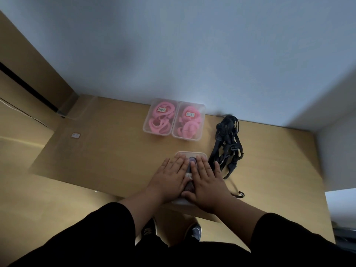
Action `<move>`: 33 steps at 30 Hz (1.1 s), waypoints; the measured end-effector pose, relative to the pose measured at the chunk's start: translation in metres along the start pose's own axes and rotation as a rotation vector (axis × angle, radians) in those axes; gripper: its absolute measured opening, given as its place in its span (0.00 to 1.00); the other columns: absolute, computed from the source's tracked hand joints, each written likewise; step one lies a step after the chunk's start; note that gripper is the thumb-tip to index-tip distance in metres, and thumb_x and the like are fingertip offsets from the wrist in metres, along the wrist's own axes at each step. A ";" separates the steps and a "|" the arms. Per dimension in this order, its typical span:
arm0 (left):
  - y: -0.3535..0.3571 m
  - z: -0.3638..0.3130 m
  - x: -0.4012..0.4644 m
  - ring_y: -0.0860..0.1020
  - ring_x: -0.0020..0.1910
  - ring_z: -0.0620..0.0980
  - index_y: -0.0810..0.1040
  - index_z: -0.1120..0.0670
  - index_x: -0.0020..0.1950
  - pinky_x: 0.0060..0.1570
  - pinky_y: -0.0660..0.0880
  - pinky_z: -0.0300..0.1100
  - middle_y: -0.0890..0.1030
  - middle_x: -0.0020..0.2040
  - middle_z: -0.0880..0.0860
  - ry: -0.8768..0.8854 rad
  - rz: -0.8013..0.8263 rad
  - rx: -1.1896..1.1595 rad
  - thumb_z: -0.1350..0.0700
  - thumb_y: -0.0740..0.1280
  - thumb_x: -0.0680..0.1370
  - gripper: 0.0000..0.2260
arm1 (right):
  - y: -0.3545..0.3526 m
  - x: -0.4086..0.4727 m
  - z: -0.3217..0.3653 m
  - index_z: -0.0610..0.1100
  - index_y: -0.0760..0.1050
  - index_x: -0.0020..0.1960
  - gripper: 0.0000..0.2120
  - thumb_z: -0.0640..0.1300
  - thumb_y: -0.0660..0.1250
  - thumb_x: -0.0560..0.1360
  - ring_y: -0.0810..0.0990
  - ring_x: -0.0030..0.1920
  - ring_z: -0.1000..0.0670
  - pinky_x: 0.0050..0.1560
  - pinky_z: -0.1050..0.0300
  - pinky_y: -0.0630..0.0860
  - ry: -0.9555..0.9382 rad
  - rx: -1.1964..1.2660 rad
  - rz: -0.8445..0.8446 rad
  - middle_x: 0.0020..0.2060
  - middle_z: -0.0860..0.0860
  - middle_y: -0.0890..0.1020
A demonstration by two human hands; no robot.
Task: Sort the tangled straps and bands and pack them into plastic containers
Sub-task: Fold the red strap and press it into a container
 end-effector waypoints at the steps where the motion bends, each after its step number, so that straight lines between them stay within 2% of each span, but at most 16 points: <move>1: -0.001 -0.003 -0.003 0.71 0.73 0.54 0.73 0.58 0.72 0.74 0.62 0.51 0.72 0.73 0.58 0.065 -0.041 -0.016 0.47 0.52 0.80 0.26 | 0.000 0.000 0.001 0.39 0.51 0.78 0.49 0.76 0.37 0.74 0.48 0.79 0.41 0.73 0.34 0.46 -0.017 -0.004 0.012 0.79 0.39 0.53; 3: 0.002 -0.006 -0.011 0.77 0.67 0.56 0.79 0.60 0.67 0.69 0.67 0.51 0.78 0.68 0.59 0.133 -0.062 -0.037 0.49 0.57 0.79 0.23 | -0.002 0.000 0.003 0.41 0.41 0.79 0.49 0.77 0.32 0.72 0.38 0.79 0.41 0.74 0.34 0.38 -0.036 -0.010 0.013 0.78 0.42 0.41; 4: 0.006 -0.005 -0.016 0.76 0.67 0.57 0.78 0.61 0.67 0.69 0.69 0.51 0.77 0.68 0.60 0.144 -0.056 -0.044 0.49 0.57 0.79 0.23 | -0.004 -0.001 0.003 0.41 0.44 0.79 0.49 0.77 0.34 0.73 0.42 0.80 0.41 0.74 0.33 0.41 -0.029 0.001 -0.006 0.78 0.42 0.43; 6: 0.013 0.000 -0.027 0.71 0.72 0.58 0.73 0.62 0.71 0.69 0.71 0.52 0.71 0.73 0.61 0.166 -0.050 -0.034 0.47 0.57 0.80 0.26 | -0.001 -0.003 0.001 0.40 0.54 0.78 0.46 0.76 0.41 0.76 0.56 0.79 0.41 0.72 0.32 0.49 0.000 0.011 0.023 0.77 0.41 0.54; 7: 0.017 0.003 -0.032 0.67 0.75 0.57 0.68 0.62 0.75 0.71 0.69 0.52 0.67 0.76 0.61 0.173 -0.031 -0.029 0.45 0.56 0.81 0.28 | 0.003 -0.003 0.000 0.40 0.56 0.78 0.46 0.75 0.43 0.76 0.58 0.78 0.41 0.71 0.32 0.51 -0.002 0.008 0.028 0.77 0.41 0.57; 10: 0.024 0.013 -0.039 0.54 0.80 0.55 0.52 0.58 0.79 0.77 0.58 0.52 0.54 0.80 0.59 0.210 0.040 -0.048 0.38 0.54 0.81 0.35 | 0.006 -0.004 0.000 0.43 0.53 0.79 0.45 0.75 0.44 0.77 0.54 0.79 0.41 0.72 0.32 0.49 -0.045 -0.002 0.015 0.78 0.41 0.57; 13: 0.026 0.018 -0.038 0.46 0.80 0.52 0.46 0.57 0.80 0.78 0.49 0.46 0.49 0.80 0.58 0.232 0.091 -0.029 0.30 0.48 0.79 0.40 | 0.008 -0.003 -0.002 0.44 0.52 0.80 0.44 0.74 0.44 0.77 0.52 0.80 0.42 0.72 0.34 0.48 -0.053 0.000 -0.010 0.79 0.42 0.55; 15: 0.029 0.020 -0.035 0.45 0.80 0.55 0.44 0.57 0.80 0.77 0.48 0.52 0.46 0.80 0.57 0.215 0.126 -0.008 0.28 0.44 0.78 0.42 | 0.006 -0.002 -0.001 0.44 0.52 0.80 0.43 0.74 0.44 0.77 0.54 0.79 0.42 0.72 0.35 0.49 -0.049 0.010 -0.032 0.79 0.42 0.55; 17: 0.030 0.019 -0.034 0.42 0.79 0.58 0.44 0.58 0.80 0.75 0.42 0.56 0.43 0.80 0.56 0.208 0.141 -0.014 0.26 0.41 0.75 0.45 | 0.007 -0.002 -0.001 0.45 0.49 0.80 0.43 0.74 0.43 0.77 0.49 0.80 0.42 0.73 0.36 0.46 -0.045 0.022 -0.042 0.79 0.43 0.51; 21: 0.028 0.016 -0.031 0.26 0.74 0.51 0.32 0.55 0.76 0.72 0.28 0.43 0.27 0.74 0.51 0.193 0.175 -0.040 0.23 0.35 0.67 0.48 | 0.001 -0.003 0.000 0.48 0.33 0.78 0.43 0.74 0.42 0.76 0.31 0.78 0.45 0.76 0.39 0.35 -0.049 0.018 -0.037 0.78 0.46 0.34; 25: 0.020 0.010 -0.034 0.23 0.71 0.49 0.30 0.55 0.74 0.68 0.23 0.38 0.26 0.73 0.51 0.172 0.260 -0.063 0.25 0.39 0.67 0.47 | -0.002 -0.003 0.001 0.47 0.31 0.78 0.45 0.75 0.34 0.72 0.29 0.77 0.44 0.77 0.47 0.34 -0.081 0.037 0.033 0.76 0.45 0.32; 26: 0.019 0.010 -0.034 0.24 0.72 0.50 0.31 0.54 0.74 0.68 0.23 0.38 0.27 0.74 0.51 0.167 0.265 -0.057 0.26 0.40 0.68 0.46 | -0.004 -0.005 0.001 0.45 0.34 0.79 0.46 0.75 0.34 0.72 0.33 0.78 0.42 0.78 0.49 0.35 -0.105 0.021 0.025 0.78 0.43 0.35; 27: 0.017 0.011 -0.035 0.27 0.74 0.51 0.32 0.54 0.75 0.70 0.25 0.38 0.29 0.75 0.52 0.164 0.245 -0.041 0.26 0.41 0.70 0.45 | -0.006 -0.009 0.000 0.42 0.42 0.80 0.45 0.74 0.36 0.75 0.40 0.79 0.40 0.78 0.48 0.40 -0.127 -0.008 0.017 0.80 0.40 0.44; 29: 0.015 0.012 -0.037 0.43 0.80 0.57 0.41 0.57 0.79 0.77 0.36 0.40 0.41 0.79 0.57 0.165 0.197 -0.007 0.27 0.41 0.75 0.43 | -0.003 -0.019 -0.007 0.39 0.60 0.77 0.42 0.70 0.41 0.79 0.59 0.77 0.40 0.73 0.45 0.53 -0.125 0.003 0.085 0.76 0.37 0.64; 31: 0.024 0.018 -0.037 0.61 0.78 0.56 0.55 0.60 0.80 0.74 0.56 0.42 0.57 0.79 0.58 0.119 0.242 -0.019 0.29 0.41 0.78 0.43 | 0.005 -0.026 -0.012 0.39 0.68 0.74 0.41 0.70 0.43 0.80 0.66 0.75 0.41 0.70 0.42 0.56 -0.128 0.020 0.127 0.73 0.38 0.69; 33: 0.026 0.018 -0.036 0.65 0.76 0.54 0.61 0.58 0.78 0.69 0.70 0.41 0.61 0.78 0.56 0.101 0.198 -0.002 0.28 0.41 0.78 0.42 | 0.008 -0.028 -0.013 0.40 0.69 0.74 0.41 0.70 0.45 0.79 0.67 0.74 0.41 0.69 0.40 0.57 -0.145 0.000 0.118 0.73 0.39 0.70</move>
Point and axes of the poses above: each hand's wrist, its own x-axis towards the middle knuckle, its own y-axis out of the palm, z = x × y, the point moved 6 cm from there along x, towards the middle knuckle
